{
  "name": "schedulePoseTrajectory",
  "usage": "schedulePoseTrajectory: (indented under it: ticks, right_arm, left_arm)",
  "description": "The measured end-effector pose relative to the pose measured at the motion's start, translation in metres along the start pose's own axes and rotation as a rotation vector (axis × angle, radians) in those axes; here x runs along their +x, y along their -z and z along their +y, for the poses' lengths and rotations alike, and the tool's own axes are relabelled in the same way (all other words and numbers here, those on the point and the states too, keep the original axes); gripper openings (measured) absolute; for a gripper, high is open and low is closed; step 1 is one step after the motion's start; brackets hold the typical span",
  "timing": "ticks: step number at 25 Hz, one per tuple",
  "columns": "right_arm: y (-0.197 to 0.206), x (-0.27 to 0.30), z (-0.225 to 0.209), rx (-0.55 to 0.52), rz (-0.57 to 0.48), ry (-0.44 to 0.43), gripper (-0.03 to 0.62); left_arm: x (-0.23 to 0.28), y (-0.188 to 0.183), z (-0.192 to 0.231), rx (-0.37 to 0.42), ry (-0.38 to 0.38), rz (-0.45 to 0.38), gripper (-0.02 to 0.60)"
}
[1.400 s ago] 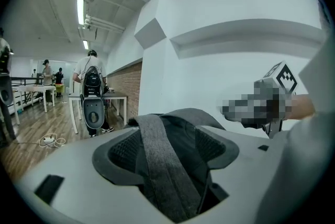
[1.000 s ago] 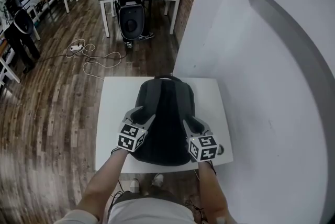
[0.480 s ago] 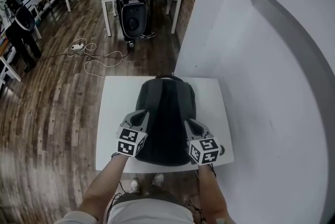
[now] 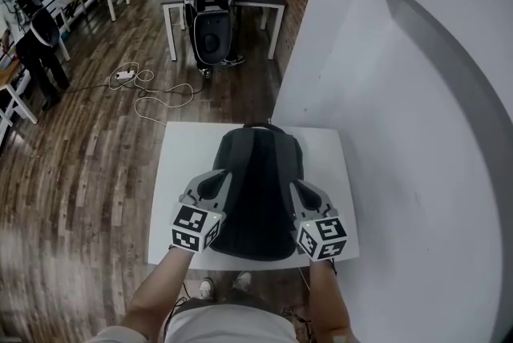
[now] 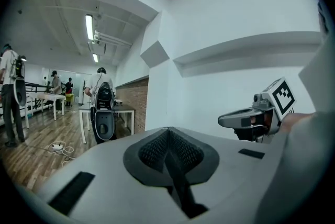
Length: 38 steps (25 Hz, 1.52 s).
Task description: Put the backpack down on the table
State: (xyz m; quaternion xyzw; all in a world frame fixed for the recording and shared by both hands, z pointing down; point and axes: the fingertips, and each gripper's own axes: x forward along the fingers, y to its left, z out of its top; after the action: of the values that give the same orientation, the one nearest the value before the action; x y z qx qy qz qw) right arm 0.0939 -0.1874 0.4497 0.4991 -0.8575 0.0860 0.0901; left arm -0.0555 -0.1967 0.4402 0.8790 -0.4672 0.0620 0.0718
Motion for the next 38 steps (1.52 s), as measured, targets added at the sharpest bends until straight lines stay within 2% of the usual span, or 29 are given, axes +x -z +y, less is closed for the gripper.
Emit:
schedulePoseTrajectory:
  ticks: [8, 17, 28, 31, 38]
  right_arm:
    - [-0.055, -0.03, 0.021, -0.049, -0.102, -0.035, 0.046]
    - [-0.086, -0.079, 0.038, -0.089, -0.193, -0.037, 0.046]
    - [-0.077, -0.118, 0.044, -0.075, -0.177, -0.024, 0.046]
    - [-0.08, -0.128, 0.044, -0.058, -0.181, -0.017, 0.046]
    - [-0.089, -0.156, 0.039, -0.028, -0.197, 0.007, 0.046]
  left_arm:
    - [-0.039, -0.065, -0.007, 0.021, 0.007, -0.169, 0.017]
    - [-0.098, -0.109, -0.008, 0.033, -0.012, -0.281, 0.017]
    - [-0.128, -0.104, -0.019, 0.01, -0.011, -0.269, 0.017]
    - [-0.136, -0.109, -0.023, 0.016, -0.024, -0.273, 0.017]
    - [-0.149, -0.116, -0.029, -0.023, -0.055, -0.257, 0.017]
